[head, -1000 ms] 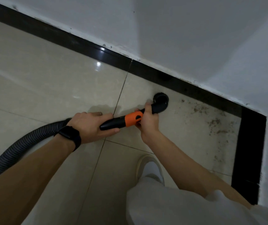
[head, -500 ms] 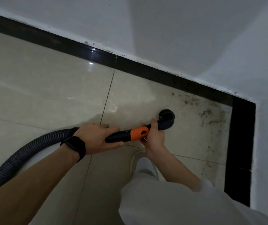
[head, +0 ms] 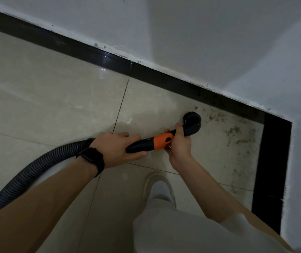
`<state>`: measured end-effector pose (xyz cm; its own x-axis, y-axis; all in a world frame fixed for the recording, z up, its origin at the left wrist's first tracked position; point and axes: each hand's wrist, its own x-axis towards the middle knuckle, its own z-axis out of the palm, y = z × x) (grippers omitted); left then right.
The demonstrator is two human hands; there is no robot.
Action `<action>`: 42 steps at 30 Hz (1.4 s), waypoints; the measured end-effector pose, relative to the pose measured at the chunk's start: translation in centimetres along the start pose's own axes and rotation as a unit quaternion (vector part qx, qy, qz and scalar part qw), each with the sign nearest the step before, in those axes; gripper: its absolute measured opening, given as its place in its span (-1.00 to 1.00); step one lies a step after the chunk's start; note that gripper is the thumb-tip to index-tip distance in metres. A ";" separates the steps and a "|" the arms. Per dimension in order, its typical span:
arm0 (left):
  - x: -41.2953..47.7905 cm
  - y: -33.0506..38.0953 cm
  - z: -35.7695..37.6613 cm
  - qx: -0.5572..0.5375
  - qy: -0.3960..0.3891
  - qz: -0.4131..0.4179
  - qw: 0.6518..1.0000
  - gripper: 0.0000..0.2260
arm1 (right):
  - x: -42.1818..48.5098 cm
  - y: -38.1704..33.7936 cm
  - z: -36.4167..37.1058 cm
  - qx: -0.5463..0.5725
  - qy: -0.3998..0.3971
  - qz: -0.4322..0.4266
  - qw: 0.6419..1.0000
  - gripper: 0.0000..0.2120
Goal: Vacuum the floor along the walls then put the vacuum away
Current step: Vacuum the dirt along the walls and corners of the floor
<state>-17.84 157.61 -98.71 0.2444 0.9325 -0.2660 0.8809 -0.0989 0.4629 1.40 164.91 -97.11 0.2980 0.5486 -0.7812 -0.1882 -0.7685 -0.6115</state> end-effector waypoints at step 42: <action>-16.2 -10.4 -5.6 -0.156 0.127 -0.344 0.917 -0.53 | -10.0 3.8 23.7 -0.331 -0.261 0.014 0.907 -0.73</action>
<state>-33.24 145.43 -94.47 -0.4621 0.7921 -0.3988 0.6224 0.6100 0.4904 -24.49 164.35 -94.63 -0.2144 0.4742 -0.8539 0.4653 -0.7191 -0.5161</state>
